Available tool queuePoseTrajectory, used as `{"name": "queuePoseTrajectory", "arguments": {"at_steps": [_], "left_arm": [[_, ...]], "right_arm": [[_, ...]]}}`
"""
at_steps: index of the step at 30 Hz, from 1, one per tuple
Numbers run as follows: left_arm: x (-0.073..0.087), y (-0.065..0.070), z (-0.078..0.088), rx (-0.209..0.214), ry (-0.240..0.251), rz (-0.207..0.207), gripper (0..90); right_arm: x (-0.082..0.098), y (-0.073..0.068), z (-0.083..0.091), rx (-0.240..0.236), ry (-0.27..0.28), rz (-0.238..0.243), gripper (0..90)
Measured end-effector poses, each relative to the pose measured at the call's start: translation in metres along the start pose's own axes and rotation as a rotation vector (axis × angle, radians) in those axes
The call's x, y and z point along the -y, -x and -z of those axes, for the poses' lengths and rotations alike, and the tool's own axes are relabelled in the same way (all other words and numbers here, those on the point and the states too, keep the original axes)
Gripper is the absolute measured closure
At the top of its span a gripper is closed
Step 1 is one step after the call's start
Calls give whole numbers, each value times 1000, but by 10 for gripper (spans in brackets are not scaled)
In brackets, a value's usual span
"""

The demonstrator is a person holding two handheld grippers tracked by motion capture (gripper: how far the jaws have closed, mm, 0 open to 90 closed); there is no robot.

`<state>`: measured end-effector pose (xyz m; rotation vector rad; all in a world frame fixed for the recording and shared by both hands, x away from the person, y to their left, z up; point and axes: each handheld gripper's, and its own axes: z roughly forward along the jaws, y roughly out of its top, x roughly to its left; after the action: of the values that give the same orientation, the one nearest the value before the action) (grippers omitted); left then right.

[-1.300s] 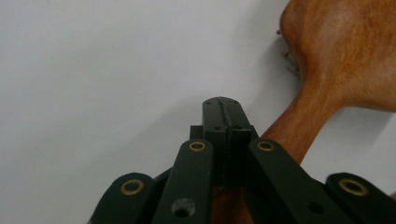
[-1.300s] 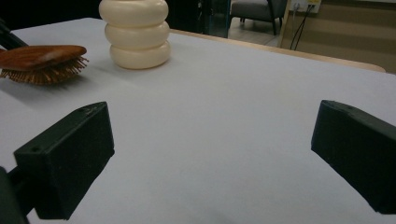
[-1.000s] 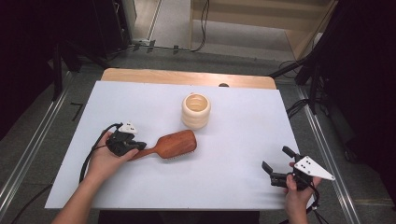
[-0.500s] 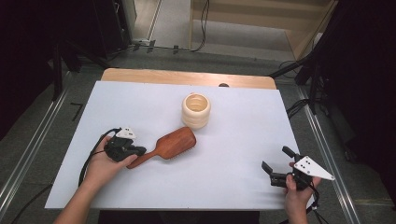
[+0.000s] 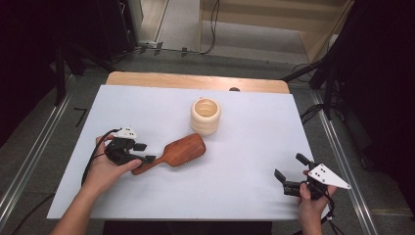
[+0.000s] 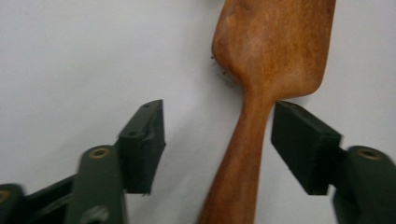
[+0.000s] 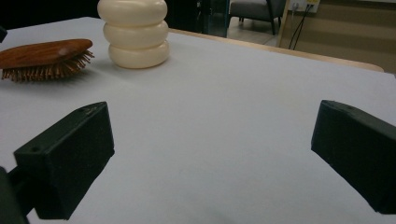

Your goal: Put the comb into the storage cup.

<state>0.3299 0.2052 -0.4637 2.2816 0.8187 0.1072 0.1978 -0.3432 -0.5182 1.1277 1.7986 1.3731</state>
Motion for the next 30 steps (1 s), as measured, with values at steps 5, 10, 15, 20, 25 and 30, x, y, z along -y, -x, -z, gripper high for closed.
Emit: {"name": "queuePoseTrajectory", "arguments": {"at_steps": [5,10,15,20,25,30], "left_arm": [[-6,7,2,21,-10,-17,0],[-14,14,4,32,-37,-94,0],[-20,20,-1,22,-85,-130,0],[-24,27,-8,16,-153,-192,162],[-31,29,-15,31,-193,-205,235],[-32,30,-26,22,-237,-205,335]], "right_arm": [[0,0,0,1,-1,-2,0],[0,0,0,-1,-2,0,0],[0,0,0,0,-1,1,0],[0,0,0,0,-3,1,0],[0,0,0,-1,-4,2,0],[0,0,0,-1,-4,2,0]]}}
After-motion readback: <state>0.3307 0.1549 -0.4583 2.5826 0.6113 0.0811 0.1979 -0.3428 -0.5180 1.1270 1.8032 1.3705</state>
